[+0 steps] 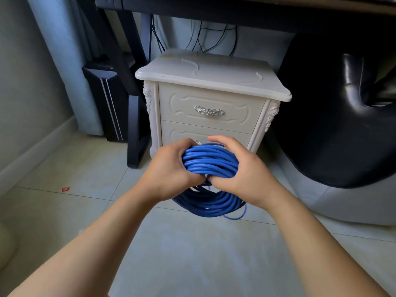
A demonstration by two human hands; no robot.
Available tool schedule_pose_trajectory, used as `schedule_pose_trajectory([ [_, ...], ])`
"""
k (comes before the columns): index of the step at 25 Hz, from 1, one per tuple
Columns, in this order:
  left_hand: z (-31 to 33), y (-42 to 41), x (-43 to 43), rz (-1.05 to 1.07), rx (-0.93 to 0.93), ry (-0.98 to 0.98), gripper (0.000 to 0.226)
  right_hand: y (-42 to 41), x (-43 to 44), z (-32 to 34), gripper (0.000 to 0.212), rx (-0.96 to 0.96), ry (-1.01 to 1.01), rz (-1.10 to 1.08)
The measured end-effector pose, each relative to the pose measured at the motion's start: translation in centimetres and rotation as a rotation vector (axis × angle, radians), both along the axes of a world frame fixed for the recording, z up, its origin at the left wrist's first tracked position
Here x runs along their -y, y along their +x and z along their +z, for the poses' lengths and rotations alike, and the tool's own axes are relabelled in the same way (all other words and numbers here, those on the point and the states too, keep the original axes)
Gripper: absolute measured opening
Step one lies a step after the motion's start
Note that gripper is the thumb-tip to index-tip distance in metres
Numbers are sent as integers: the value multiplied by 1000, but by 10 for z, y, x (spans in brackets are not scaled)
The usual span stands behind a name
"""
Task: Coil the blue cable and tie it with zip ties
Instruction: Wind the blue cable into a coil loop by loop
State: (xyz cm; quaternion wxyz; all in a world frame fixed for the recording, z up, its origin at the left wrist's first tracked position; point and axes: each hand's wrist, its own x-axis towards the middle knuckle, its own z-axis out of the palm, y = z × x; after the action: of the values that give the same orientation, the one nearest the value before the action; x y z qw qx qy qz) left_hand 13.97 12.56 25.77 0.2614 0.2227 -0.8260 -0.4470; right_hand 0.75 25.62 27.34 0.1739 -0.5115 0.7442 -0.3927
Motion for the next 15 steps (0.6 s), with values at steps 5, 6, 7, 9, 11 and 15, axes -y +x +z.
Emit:
schedule_pose_trajectory([
  [5, -3, -2, 9, 114, -127, 269, 34, -24, -4, -5, 62, 471, -22, 55],
  [6, -4, -4, 11, 128, -157, 336, 37, -27, -4, -7, 65, 513, -33, 35],
  [7, -5, -4, 14, 144, -194, 410, 40, -28, -3, -9, 68, 550, -43, 17],
  [9, -6, -6, 21, 196, -274, 577, 39, -22, 0, -16, 70, 621, -58, -1],
  [11, -5, -7, 20, 253, -348, 748, 27, -10, 7, -28, 71, 686, -103, -33],
  [15, -9, -9, 4, 241, -387, 982, 19, 9, 17, -32, 58, 910, -324, -145],
])
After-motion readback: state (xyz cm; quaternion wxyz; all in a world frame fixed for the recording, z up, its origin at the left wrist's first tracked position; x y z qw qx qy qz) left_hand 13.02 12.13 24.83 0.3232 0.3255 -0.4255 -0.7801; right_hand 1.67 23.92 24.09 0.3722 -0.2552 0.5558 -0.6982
